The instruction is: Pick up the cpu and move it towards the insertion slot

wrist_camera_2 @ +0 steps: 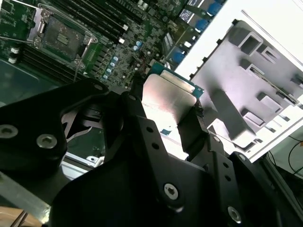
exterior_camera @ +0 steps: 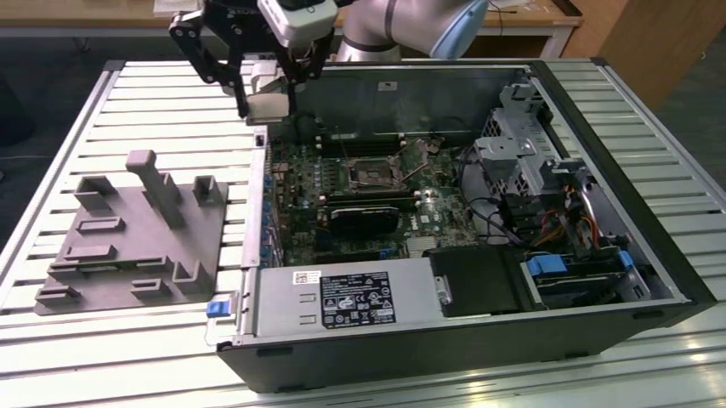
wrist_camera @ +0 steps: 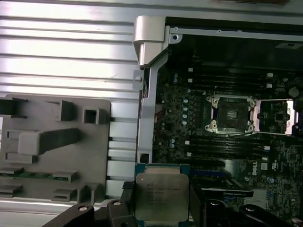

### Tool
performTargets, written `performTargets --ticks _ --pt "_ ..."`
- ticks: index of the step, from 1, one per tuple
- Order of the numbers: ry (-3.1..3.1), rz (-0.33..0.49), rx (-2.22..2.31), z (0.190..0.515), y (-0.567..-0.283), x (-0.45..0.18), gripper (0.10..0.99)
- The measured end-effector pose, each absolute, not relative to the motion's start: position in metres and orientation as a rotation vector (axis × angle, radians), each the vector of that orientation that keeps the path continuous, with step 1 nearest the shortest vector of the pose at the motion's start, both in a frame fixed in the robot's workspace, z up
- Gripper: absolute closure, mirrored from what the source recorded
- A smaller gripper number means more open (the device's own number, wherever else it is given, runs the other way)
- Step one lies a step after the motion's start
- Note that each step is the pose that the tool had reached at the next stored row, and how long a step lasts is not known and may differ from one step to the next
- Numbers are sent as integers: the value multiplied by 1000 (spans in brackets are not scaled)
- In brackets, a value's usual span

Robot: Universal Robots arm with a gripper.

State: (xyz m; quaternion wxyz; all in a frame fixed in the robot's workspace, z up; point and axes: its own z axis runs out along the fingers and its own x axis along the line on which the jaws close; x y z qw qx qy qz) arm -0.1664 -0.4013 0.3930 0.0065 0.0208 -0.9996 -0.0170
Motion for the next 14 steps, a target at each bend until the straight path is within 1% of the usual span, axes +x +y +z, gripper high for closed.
performTargets --ticks 14 --pt "-3127 -53 65 391 -398 -139 545"
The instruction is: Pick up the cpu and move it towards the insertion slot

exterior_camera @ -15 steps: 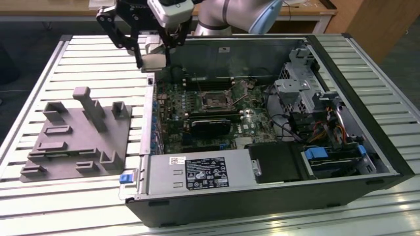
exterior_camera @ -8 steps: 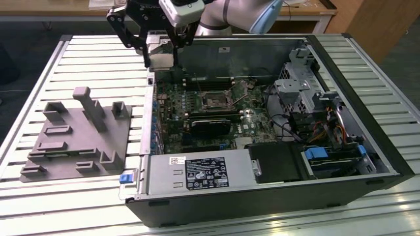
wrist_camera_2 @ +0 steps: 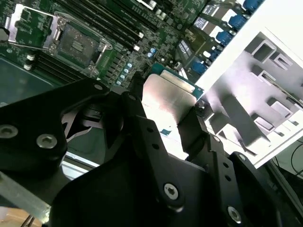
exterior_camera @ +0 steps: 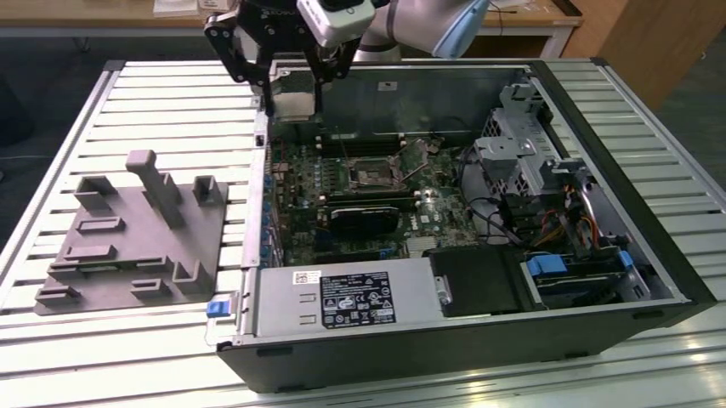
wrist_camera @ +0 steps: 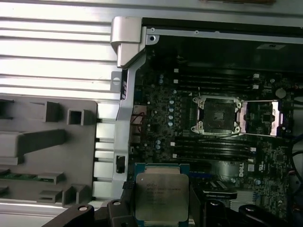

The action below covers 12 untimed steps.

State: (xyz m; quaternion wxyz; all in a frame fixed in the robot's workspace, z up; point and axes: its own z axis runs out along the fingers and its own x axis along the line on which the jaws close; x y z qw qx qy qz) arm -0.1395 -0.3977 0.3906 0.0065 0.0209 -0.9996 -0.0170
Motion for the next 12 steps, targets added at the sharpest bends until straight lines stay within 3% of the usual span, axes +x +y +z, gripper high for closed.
performTargets --ticks 12 --pt "-3127 -53 65 389 -395 -114 545"
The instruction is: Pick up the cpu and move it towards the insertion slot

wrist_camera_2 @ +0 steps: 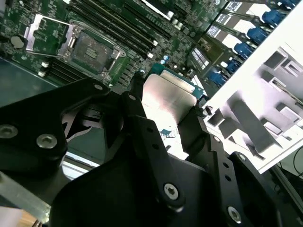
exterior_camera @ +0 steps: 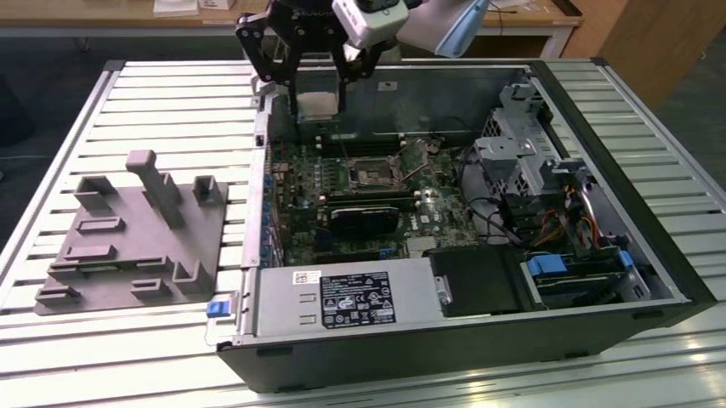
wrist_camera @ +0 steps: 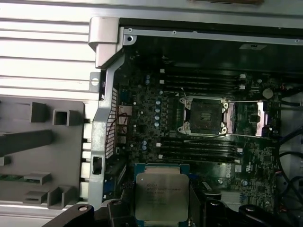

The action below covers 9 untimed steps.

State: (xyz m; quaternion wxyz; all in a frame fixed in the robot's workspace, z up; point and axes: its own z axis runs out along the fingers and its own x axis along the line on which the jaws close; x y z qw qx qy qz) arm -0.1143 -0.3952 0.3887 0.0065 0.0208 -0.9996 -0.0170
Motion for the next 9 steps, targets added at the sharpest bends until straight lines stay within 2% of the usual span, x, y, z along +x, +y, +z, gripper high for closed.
performTargets --ticks 9 --pt "-3128 -53 65 387 -392 -97 545"
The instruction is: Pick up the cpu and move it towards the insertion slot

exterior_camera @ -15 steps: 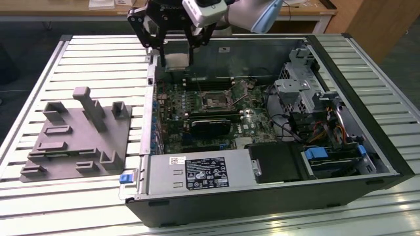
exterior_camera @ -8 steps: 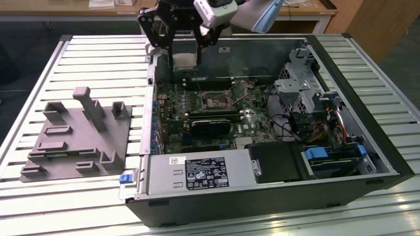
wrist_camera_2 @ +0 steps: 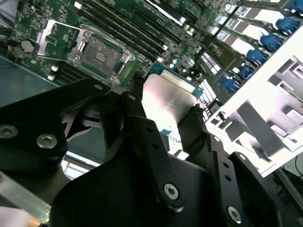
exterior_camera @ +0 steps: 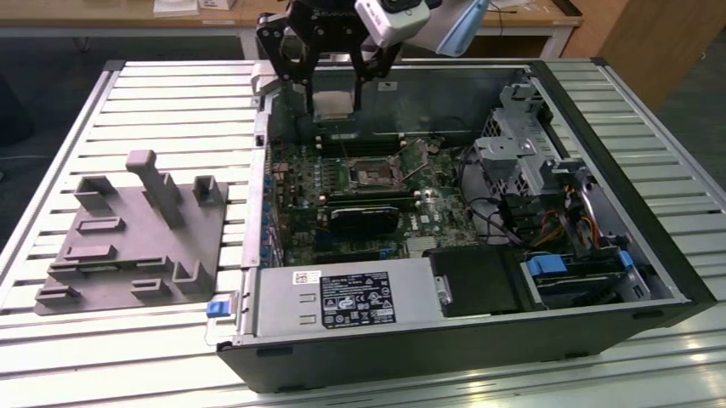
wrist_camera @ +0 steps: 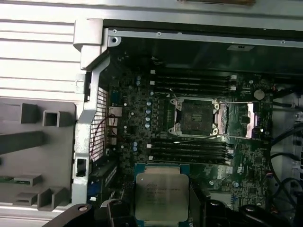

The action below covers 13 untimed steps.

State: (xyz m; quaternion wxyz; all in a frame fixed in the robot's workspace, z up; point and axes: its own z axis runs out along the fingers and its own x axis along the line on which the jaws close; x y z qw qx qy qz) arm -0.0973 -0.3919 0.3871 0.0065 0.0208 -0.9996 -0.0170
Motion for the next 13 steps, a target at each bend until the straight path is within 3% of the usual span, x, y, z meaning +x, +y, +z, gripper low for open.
performTargets --ticks 13 --pt "-3127 -53 65 384 -387 -73 545"
